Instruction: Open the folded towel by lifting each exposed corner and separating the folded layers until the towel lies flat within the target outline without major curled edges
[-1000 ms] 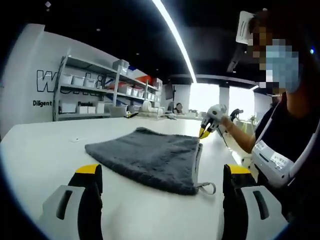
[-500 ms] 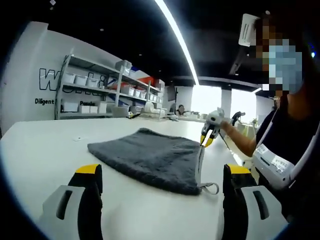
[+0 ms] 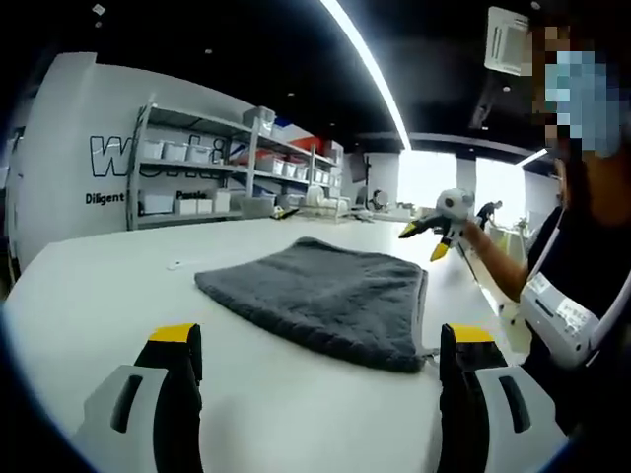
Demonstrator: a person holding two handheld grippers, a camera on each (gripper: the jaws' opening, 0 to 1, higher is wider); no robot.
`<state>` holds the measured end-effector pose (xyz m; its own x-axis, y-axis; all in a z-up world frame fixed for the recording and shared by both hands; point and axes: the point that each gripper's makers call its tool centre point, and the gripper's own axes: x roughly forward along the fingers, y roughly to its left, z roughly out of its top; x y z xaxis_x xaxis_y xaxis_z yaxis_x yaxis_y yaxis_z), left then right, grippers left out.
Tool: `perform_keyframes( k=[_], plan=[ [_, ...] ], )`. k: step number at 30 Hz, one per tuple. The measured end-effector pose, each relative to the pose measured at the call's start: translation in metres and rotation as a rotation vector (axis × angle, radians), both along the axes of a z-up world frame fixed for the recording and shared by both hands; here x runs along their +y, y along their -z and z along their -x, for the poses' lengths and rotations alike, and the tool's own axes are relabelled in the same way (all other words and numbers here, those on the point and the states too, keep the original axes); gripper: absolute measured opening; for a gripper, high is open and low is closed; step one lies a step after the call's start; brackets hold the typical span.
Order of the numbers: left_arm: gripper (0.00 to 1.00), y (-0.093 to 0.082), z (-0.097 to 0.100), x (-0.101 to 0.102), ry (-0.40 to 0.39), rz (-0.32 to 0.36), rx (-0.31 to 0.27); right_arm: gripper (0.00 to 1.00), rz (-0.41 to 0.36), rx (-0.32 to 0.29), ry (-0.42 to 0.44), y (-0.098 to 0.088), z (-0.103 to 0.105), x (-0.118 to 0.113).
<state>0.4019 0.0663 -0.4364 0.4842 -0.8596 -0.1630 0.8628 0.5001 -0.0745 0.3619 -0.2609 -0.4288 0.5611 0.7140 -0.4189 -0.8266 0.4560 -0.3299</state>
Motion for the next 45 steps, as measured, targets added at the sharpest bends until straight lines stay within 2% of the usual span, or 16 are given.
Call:
perform_keyframes(
  k=[2,3,5,7,8,10,11,14,18,24,25,27,32,38,39,45],
  plan=[
    [0.99,-0.002,0.001,0.002,-0.015,-0.013,-0.010,0.77,-0.015,0.010,0.036,-0.002,-0.004,-0.004],
    [0.99,-0.003,0.001,0.004,-0.031,-0.015,-0.006,0.77,-0.023,-0.003,0.061,-0.003,-0.009,-0.009],
    [0.99,-0.009,-0.006,0.011,-0.106,0.016,-0.001,0.72,-0.020,-0.006,0.077,-0.002,-0.011,-0.017],
    [0.99,-0.012,-0.008,0.016,-0.145,0.022,-0.006,0.73,-0.047,0.026,0.107,0.000,-0.011,-0.021],
    [0.99,-0.011,-0.008,0.016,-0.144,0.016,-0.004,0.77,-0.062,0.048,0.124,0.002,-0.011,-0.026],
    [0.99,-0.005,-0.006,0.018,-0.138,-0.018,0.012,0.91,-0.087,0.079,0.158,0.003,-0.013,-0.033],
    [0.98,-0.004,-0.005,0.018,-0.133,-0.026,0.008,0.98,-0.087,0.075,0.166,0.003,-0.015,-0.036],
    [0.98,0.000,-0.003,0.018,-0.131,-0.035,0.022,1.00,-0.102,0.050,0.180,0.004,-0.013,-0.038],
    [0.98,0.003,-0.003,0.022,-0.144,-0.044,0.041,0.99,-0.104,0.089,0.233,0.014,-0.009,-0.044],
    [0.98,-0.015,0.004,0.012,-0.158,-0.041,0.024,0.99,-0.127,0.119,0.275,0.016,-0.004,-0.046],
    [0.98,-0.017,0.006,0.010,-0.156,-0.041,0.019,0.99,-0.158,0.118,0.271,0.013,-0.001,-0.044],
    [0.98,-0.022,0.011,0.004,-0.150,-0.042,0.011,0.99,-0.193,0.053,0.230,0.002,0.001,-0.042],
    [0.99,-0.033,0.020,-0.009,-0.134,-0.008,-0.010,0.99,-0.264,0.024,0.153,-0.009,0.017,-0.030],
    [0.99,-0.031,0.032,-0.020,-0.126,-0.019,-0.003,0.99,-0.221,0.032,0.112,0.001,0.033,-0.021],
    [0.99,-0.029,0.033,-0.022,-0.117,-0.027,0.001,0.99,-0.230,0.051,0.117,0.003,0.033,-0.021],
    [0.99,-0.018,0.039,-0.031,-0.105,-0.077,0.012,0.99,-0.223,0.071,0.147,0.006,0.029,-0.030]
  ],
)
